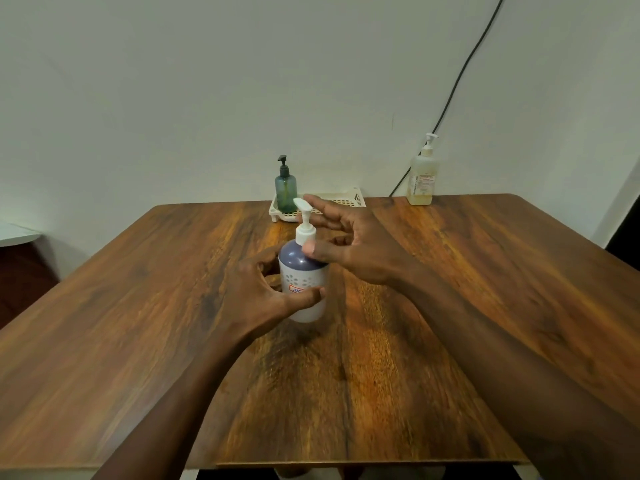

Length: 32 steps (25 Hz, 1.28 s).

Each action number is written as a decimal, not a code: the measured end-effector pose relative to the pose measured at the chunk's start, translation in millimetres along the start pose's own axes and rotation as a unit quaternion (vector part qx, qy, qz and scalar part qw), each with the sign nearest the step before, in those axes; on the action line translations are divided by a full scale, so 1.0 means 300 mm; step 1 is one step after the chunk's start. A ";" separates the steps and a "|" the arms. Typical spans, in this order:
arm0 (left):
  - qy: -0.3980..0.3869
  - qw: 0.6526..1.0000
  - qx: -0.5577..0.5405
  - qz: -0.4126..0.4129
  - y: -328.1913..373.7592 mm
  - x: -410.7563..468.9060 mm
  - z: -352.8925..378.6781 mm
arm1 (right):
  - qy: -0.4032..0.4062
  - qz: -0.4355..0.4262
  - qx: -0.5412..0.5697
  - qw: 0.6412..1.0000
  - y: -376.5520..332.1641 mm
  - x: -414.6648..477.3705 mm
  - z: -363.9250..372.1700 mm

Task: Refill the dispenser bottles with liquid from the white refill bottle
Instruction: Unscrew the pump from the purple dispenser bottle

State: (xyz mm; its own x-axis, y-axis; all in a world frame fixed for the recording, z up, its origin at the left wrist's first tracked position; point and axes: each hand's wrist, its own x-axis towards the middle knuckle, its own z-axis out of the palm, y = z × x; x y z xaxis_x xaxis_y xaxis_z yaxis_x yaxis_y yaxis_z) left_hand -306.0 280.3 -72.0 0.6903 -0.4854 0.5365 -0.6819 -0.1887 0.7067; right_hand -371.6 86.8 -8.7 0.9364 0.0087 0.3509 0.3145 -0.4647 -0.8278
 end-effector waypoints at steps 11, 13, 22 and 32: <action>-0.025 0.999 0.017 -0.011 0.012 -0.005 0.023 | 0.071 0.012 -0.080 0.994 0.003 -0.030 0.010; -0.022 1.000 0.017 -0.013 0.005 -0.009 0.019 | 0.021 0.028 -0.039 0.999 0.002 -0.036 0.008; -0.021 0.999 0.010 -0.030 0.032 -0.031 -0.003 | 0.176 -0.039 -0.188 0.966 -0.035 -0.027 0.072; -0.086 0.992 0.032 -0.084 -0.050 -0.026 -0.029 | 0.116 -0.054 0.047 0.991 -0.059 -0.037 0.024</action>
State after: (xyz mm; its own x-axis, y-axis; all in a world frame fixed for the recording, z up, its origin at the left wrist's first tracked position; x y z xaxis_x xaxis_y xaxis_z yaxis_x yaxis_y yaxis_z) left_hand -299.1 294.3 -82.6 0.7480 -0.5796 0.3234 -0.5786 -0.3305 0.7457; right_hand -386.6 101.3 -1.1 0.8390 -0.1562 0.5213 0.4335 -0.3872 -0.8137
